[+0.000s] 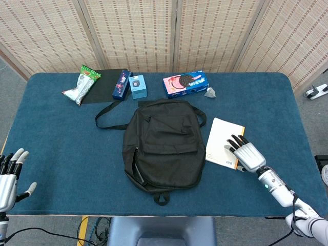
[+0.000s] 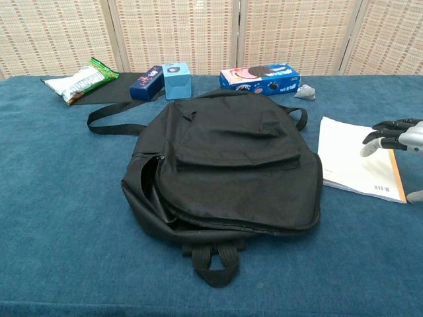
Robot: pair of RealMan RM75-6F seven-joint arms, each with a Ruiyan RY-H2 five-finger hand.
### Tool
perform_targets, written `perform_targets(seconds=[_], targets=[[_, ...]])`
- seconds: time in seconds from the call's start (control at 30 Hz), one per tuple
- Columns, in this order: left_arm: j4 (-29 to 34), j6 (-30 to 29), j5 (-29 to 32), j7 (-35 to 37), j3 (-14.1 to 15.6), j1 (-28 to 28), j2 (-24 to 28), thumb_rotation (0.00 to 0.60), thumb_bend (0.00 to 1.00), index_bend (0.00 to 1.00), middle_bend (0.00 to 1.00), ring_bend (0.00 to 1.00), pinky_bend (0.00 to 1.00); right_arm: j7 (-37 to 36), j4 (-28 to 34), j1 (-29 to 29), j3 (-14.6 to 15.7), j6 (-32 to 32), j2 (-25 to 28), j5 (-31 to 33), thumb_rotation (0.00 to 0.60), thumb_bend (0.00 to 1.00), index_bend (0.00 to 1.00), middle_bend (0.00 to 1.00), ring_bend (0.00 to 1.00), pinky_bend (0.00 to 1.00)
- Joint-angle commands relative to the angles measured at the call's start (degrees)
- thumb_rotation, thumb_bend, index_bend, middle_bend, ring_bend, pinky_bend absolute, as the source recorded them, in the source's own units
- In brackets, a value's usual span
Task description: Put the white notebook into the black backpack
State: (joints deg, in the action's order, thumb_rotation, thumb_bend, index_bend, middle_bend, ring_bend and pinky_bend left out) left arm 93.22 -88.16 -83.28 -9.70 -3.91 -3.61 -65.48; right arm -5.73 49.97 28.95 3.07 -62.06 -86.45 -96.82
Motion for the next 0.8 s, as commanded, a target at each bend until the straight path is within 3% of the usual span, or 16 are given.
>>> perform_targets(seconds=[0.03,0.33,0.6,0.8], targets=[[-0.1,0.0,0.1,0.1,0.0,0.1,0.0,0.6,0.25,0.12,0.07,0.06,0.03,-0.1,-0.3,0.2,0.2,0.1,-0.2,0.0,0.6,0.02,0.21,0.13,0.03,0.09],[-0.4,-0.1,0.0,0.4,0.0,0.2,-0.2,0.6,0.25,0.12,0.07,0.06,0.03,0.0,-1.2,1.3,0.8,0.4,-1.2,-0.2,0.6,0.04,0.21,0.13,0.03,0.09],[-0.5,-0.2,0.0,0.5,0.1,0.3,-0.3,0.6,0.25,0.12,0.07,0.06,0.03,-1.7,-3.4,2.1,1.4,-0.6,-2.6,-0.9,0.6,0.34,0.31,0.19,0.03,0.09],[-0.7,-0.1,0.1,0.6,0.2,0.4,-0.4,0.6,0.25,0.12,0.07,0.06,0.03,-3.4,-5.6,2.6,1.8,-1.6,-3.8,-1.3,0.6,0.43,0.35,0.22,0.05,0.09]])
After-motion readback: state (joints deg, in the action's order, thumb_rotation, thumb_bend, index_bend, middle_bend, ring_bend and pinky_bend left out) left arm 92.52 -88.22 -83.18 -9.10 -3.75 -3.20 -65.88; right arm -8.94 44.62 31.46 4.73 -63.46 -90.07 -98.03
